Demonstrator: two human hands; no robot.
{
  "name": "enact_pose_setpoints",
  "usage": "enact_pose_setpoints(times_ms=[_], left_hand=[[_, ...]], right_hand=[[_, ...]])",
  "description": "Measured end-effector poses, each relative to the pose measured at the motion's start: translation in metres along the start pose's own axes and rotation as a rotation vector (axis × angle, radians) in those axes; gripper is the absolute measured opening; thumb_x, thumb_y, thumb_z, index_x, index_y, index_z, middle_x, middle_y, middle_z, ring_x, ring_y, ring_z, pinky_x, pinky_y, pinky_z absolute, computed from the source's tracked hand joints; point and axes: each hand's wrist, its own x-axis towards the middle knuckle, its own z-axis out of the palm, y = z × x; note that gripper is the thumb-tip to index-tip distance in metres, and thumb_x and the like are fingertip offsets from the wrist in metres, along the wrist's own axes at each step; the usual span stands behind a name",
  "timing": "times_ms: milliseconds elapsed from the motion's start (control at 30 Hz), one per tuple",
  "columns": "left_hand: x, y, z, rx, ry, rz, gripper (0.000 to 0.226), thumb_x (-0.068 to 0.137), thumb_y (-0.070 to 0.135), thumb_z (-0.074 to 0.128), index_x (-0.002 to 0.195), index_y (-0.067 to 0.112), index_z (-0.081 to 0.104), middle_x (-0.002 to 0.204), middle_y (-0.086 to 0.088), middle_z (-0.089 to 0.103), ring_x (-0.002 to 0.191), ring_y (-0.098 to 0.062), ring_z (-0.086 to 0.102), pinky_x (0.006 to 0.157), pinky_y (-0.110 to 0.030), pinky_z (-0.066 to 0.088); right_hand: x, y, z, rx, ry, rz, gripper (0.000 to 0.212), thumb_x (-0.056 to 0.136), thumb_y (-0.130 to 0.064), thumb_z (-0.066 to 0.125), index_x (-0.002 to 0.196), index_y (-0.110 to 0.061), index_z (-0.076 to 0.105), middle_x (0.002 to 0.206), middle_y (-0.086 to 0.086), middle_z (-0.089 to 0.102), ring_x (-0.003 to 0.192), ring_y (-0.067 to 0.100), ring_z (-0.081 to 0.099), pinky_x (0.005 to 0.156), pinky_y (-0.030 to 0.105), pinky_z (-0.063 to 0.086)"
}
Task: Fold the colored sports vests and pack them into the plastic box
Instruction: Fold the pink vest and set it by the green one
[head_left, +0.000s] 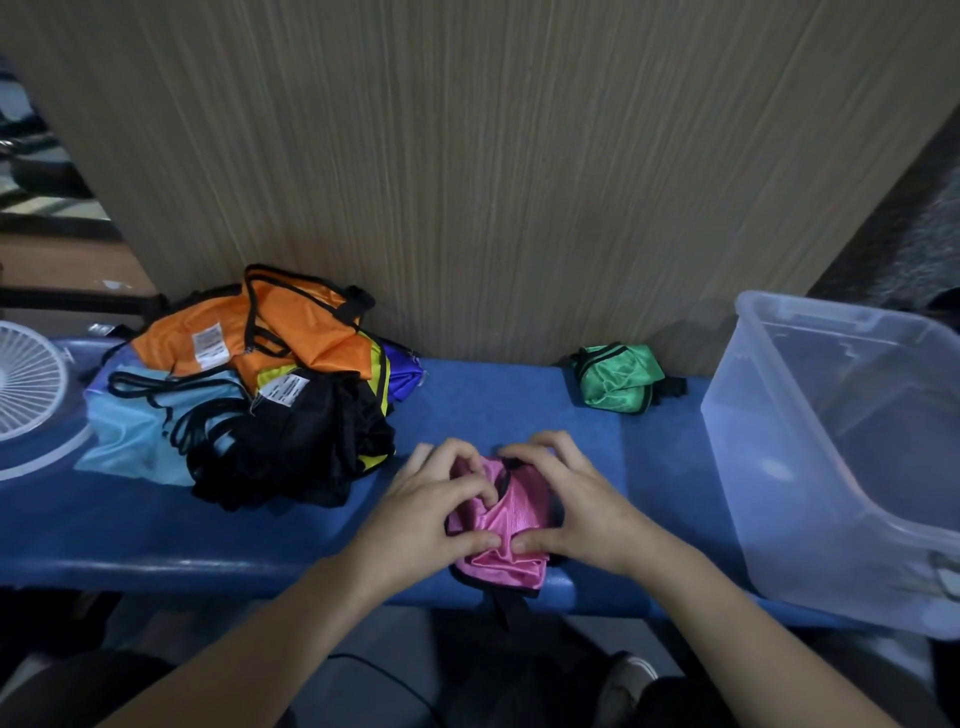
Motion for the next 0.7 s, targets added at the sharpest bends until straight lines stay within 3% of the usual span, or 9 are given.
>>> enact_pose_setpoints(times_ms=[67,167,400,500,600,700], left_hand=[[-0.004,0.001,-0.004,-0.061,-0.070,-0.005,0.036,0.076,0.055,0.077,0.103,0.038,0.059,0.118,0.025,0.033,0.111,0.005,0.036,0.095,-0.020,0.037],[-0.012,0.000,-0.005,-0.094,-0.143,-0.028,0.049,0.073,0.056,0.078,0.114,0.040,0.055,0.124,0.023,0.030,0.116,0.009,0.037,0.096,-0.019,0.041],[-0.021,0.005,0.010,0.013,-0.058,-0.101,0.049,0.077,0.050,0.077,0.117,0.040,0.051,0.124,0.023,0.028,0.111,0.002,0.042,0.087,-0.028,0.048],[-0.020,0.008,0.011,0.031,-0.060,-0.115,0.048,0.079,0.049,0.076,0.117,0.039,0.049,0.126,0.022,0.027,0.112,0.001,0.042,0.088,-0.028,0.047],[-0.019,0.009,0.012,0.017,-0.008,-0.092,0.050,0.080,0.049,0.075,0.121,0.039,0.049,0.133,0.020,0.028,0.122,-0.001,0.040,0.094,-0.027,0.047],[-0.018,0.009,0.016,-0.031,0.063,-0.096,0.054,0.078,0.043,0.079,0.124,0.038,0.051,0.137,0.016,0.026,0.128,-0.001,0.035,0.101,-0.023,0.041]], right_hand=[[-0.001,0.000,0.003,0.013,-0.052,-0.053,0.080,0.075,-0.043,0.083,0.144,-0.040,0.043,0.143,-0.014,0.026,0.137,0.001,0.029,0.112,0.017,0.030],[-0.002,0.003,0.005,0.018,-0.071,-0.075,0.070,0.079,-0.039,0.080,0.141,-0.038,0.049,0.145,-0.015,0.027,0.139,0.002,0.031,0.114,0.026,0.035],[0.000,0.001,0.021,-0.110,-0.078,-0.051,0.067,0.081,-0.040,0.077,0.139,-0.039,0.042,0.147,-0.013,0.024,0.133,0.018,0.037,0.112,0.035,0.037],[-0.004,0.000,0.018,-0.092,-0.052,-0.063,0.067,0.083,-0.041,0.075,0.141,-0.039,0.041,0.149,-0.013,0.023,0.134,0.015,0.036,0.112,0.037,0.038],[-0.010,-0.006,0.006,-0.185,0.023,-0.050,0.073,0.083,-0.041,0.075,0.145,-0.045,0.036,0.152,-0.014,0.019,0.134,0.010,0.038,0.105,0.030,0.044],[-0.012,-0.009,-0.001,-0.342,0.106,-0.079,0.066,0.081,-0.040,0.075,0.139,-0.046,0.043,0.141,-0.015,0.033,0.120,0.013,0.048,0.098,0.032,0.047]])
